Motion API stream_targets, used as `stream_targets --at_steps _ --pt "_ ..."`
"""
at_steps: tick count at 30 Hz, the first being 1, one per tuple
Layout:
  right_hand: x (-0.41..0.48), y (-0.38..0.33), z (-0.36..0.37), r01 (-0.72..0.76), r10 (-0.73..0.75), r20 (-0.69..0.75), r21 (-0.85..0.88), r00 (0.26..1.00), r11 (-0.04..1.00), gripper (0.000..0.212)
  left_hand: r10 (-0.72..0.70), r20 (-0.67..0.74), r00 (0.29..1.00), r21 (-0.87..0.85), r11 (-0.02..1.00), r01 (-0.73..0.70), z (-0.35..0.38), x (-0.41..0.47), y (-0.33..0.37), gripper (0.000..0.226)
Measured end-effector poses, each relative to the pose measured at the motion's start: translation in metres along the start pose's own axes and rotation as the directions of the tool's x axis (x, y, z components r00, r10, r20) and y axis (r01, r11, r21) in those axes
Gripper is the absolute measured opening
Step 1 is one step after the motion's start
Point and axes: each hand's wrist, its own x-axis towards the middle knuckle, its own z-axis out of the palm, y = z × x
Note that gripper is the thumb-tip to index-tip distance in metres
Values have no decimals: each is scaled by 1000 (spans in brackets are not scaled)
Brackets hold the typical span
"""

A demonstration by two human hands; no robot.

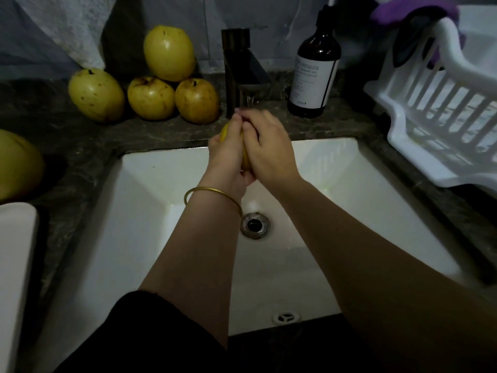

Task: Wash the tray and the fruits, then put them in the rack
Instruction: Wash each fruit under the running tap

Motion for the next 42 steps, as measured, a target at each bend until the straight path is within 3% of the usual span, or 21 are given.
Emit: stream_targets --at_steps 3,6,10,12,16,19,21,23,27,30,33,36,42 --pt "2 0 -1 -50 50 -14 30 999 998 30 -57 87 995 -3 998 58 0 -3 -1 54" --pt "3 0 -5 -227 228 -3 105 974 968 30 -1 44 999 120 993 -4 4 -4 -1 50" --pt "8 -1 -15 -471 452 144 370 881 801 21 -5 19 1000 302 953 -1 3 -4 -1 54" --pt "9 -2 -21 -563 500 268 492 824 664 12 -112 20 993 273 957 103 2 -5 1 60" --pt "9 -1 -26 -612 504 359 578 785 540 18 -322 53 945 118 942 315 -3 -8 3 66" --pt "11 2 -28 -657 507 449 656 736 371 43 -385 158 909 -20 919 393 -7 -9 6 73" --pt "11 1 -31 -652 464 491 696 737 300 32 -400 230 887 -58 904 423 -9 -12 7 76" --pt "11 0 -32 -651 460 493 698 738 297 21 -390 236 890 -35 912 409 -8 -12 8 78" --pt "12 4 -25 -668 548 447 676 707 311 33 -346 166 923 59 938 341 -4 -11 9 82" --pt "15 5 -23 -678 627 397 671 670 300 21 -321 147 936 107 946 307 -2 -13 12 82" --pt "17 8 -22 -677 656 389 689 647 260 25 -277 117 954 123 957 263 0 -14 11 76" --pt "17 10 -21 -678 665 369 676 649 287 28 -195 57 979 113 976 187 0 -14 10 63" --pt "17 8 -25 -679 719 318 676 618 284 25 -160 121 980 160 977 140 2 -16 8 64"
